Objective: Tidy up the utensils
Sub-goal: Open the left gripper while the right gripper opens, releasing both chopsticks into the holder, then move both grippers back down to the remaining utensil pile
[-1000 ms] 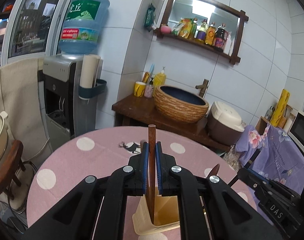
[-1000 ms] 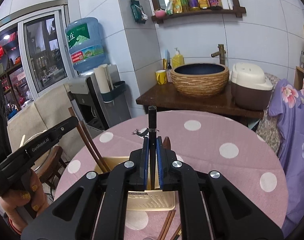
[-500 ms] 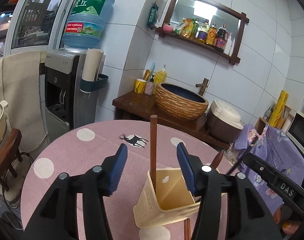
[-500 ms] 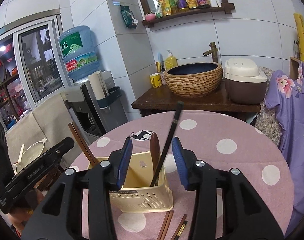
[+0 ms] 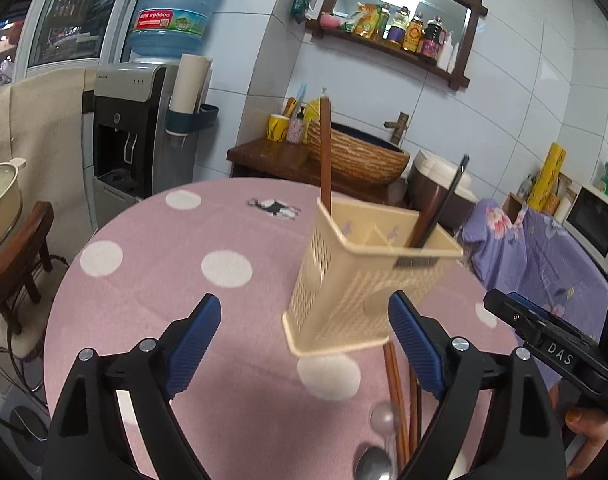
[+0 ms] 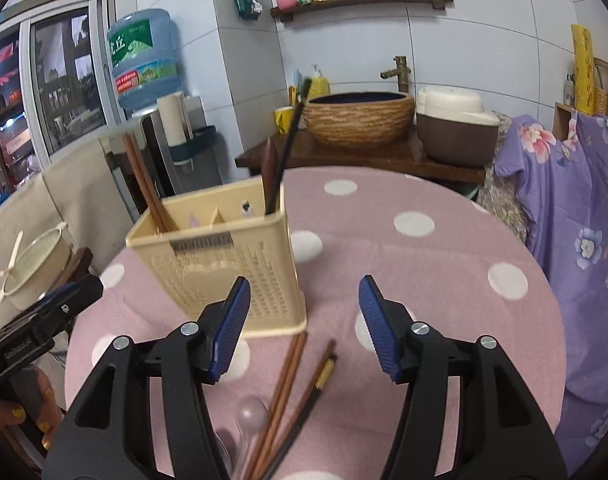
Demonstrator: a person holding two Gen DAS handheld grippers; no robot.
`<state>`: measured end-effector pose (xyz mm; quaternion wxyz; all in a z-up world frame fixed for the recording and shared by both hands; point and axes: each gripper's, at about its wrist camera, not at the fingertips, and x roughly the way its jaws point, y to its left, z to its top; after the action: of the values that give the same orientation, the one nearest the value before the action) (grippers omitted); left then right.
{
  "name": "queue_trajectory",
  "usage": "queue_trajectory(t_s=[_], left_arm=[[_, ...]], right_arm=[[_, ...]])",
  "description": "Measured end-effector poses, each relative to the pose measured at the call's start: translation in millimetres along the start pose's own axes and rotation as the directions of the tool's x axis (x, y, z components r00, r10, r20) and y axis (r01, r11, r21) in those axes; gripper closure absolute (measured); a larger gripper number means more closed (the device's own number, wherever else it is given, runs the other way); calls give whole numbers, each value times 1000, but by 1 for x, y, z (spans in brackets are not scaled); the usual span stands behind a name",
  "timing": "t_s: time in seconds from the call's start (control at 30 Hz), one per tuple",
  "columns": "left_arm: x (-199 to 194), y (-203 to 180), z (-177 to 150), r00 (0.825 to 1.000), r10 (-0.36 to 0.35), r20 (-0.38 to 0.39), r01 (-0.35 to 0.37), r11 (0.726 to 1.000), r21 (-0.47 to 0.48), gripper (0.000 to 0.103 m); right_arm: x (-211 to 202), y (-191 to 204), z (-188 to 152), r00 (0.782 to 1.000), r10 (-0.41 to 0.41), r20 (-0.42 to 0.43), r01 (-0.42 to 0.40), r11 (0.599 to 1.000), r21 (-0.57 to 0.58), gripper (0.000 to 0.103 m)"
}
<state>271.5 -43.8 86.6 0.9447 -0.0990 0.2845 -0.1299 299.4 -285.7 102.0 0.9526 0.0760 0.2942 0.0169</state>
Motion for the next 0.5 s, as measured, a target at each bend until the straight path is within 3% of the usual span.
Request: queue_trajectory(t_s=[0.33, 0.5], left_arm=[[-3, 7, -56, 993, 83, -78, -79, 995, 58, 8], [-8, 8, -70, 991, 72, -111, -66, 996, 56, 7]], right_arm=[[-13, 4, -75, 1000, -21, -18, 19, 998, -62, 36], [-20, -1, -95, 999, -40, -7, 40, 998, -44, 32]])
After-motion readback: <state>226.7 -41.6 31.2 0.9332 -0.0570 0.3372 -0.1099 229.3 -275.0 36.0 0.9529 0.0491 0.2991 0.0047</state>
